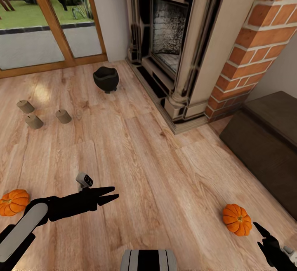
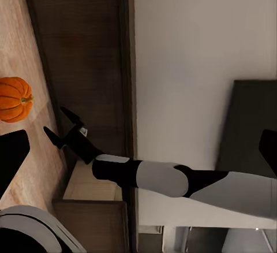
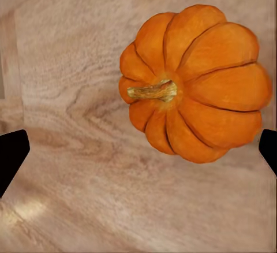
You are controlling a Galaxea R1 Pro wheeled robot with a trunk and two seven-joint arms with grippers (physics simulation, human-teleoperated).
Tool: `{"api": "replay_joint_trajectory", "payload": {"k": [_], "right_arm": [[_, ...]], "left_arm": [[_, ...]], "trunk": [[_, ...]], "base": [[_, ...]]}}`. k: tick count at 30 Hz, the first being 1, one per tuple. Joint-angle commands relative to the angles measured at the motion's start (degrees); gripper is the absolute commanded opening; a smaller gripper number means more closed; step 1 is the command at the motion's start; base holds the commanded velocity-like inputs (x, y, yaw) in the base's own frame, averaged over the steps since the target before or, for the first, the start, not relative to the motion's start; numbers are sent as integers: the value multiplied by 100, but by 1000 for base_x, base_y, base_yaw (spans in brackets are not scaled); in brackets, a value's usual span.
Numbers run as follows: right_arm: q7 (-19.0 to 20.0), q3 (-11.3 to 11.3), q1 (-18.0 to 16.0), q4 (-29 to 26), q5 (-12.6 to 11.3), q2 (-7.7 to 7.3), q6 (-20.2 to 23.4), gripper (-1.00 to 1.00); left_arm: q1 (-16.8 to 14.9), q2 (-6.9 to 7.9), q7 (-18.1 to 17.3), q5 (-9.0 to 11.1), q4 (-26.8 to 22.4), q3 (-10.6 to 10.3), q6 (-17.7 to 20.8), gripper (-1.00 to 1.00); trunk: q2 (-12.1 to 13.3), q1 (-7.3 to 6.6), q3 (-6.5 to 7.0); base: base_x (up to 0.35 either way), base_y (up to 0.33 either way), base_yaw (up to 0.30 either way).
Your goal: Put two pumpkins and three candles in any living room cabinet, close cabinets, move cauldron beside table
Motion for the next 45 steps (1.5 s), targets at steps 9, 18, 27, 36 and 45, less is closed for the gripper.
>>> {"api": "replay_joint_trajectory", "payload": {"k": [9, 18, 27, 36, 45], "right_arm": [[124, -45, -9, -296, -7, -3, -105, 100], [129, -51, -9, -307, -7, -15, -73, 100], [107, -47, -9, -307, -7, -15, -88, 100], [176, -59, -9, -314, -19, -29, -78, 100], [756, -62, -9, -315, -29, -36, -30, 100]], "left_arm": [[-4, 4, -20, 4, -6, -6, 18, 100], [-5, 4, -20, 4, -6, -19, 14, 100], [-5, 4, -20, 4, -14, -24, 18, 100], [-3, -18, -20, 5, -6, -65, 13, 100], [-3, -46, -12, 4, -6, -76, 12, 100]], "trunk": [[-14, 22, -204], [-26, 45, -403], [-38, 68, -603], [-50, 91, -802], [-62, 115, -1001]], "base": [[0, 0, 0], [0, 0, 0], [0, 0, 0], [0, 0, 0], [0, 0, 0]]}}
